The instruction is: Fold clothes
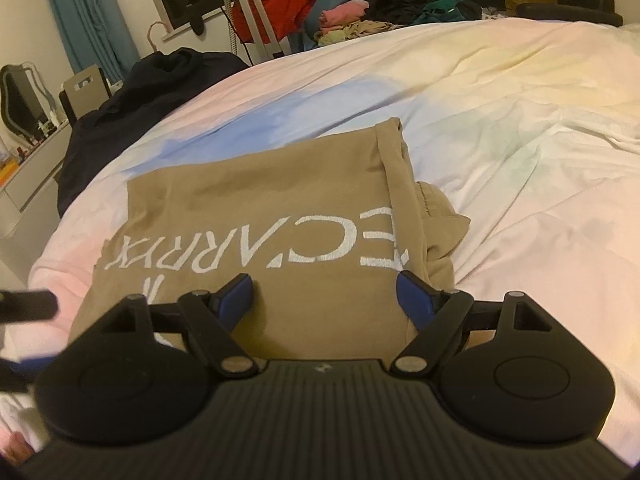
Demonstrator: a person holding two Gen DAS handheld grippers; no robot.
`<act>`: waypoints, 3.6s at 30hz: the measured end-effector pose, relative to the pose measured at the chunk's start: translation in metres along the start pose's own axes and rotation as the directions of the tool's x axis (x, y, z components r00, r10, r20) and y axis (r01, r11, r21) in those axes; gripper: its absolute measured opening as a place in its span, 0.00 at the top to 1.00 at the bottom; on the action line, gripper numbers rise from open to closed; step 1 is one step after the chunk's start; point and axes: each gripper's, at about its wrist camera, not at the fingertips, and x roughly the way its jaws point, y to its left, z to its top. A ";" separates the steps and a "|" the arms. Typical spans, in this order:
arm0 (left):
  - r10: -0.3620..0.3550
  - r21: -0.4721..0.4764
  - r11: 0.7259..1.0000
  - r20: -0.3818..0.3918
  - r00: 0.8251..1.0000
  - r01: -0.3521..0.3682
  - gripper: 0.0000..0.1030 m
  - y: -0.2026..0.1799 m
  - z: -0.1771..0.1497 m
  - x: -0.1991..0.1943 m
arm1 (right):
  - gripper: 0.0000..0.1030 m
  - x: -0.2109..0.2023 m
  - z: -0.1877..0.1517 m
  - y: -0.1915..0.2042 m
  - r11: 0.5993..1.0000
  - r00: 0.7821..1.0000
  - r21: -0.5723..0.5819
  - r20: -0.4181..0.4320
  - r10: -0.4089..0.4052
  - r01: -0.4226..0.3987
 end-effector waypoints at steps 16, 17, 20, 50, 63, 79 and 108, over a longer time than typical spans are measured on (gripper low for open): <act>-0.191 -0.049 0.979 0.132 0.973 0.199 0.17 0.006 -0.009 0.016 | 0.22 0.001 0.001 -0.004 0.998 1.000 0.055 0.013 -0.013 0.012; -0.220 -0.074 0.970 0.143 0.965 0.232 0.17 0.009 -0.009 0.015 | 0.22 0.001 0.001 -0.005 0.998 1.000 0.060 0.013 -0.014 0.013; -0.267 -0.149 0.946 0.150 0.952 0.289 0.17 0.020 -0.006 0.019 | 0.22 0.001 0.002 -0.005 0.998 1.000 0.056 0.013 -0.017 0.016; -0.210 0.086 0.976 0.108 0.972 0.201 0.32 -0.021 -0.008 0.049 | 0.22 -0.003 0.008 -0.015 0.990 0.999 0.138 0.044 -0.014 0.007; -0.155 0.043 0.988 0.139 0.978 0.151 0.76 -0.022 0.007 0.057 | 0.19 -0.048 0.018 -0.037 0.918 0.971 0.329 0.159 0.177 -0.221; -0.271 -0.023 0.960 0.176 0.946 0.279 0.81 -0.016 0.001 0.041 | 0.19 0.043 -0.023 -0.032 0.414 0.644 0.741 0.031 0.764 -0.528; -0.381 -0.029 0.919 0.186 0.906 0.393 0.82 -0.025 -0.006 0.005 | 0.69 -0.011 -0.014 -0.047 0.625 0.923 0.681 0.244 0.298 -0.382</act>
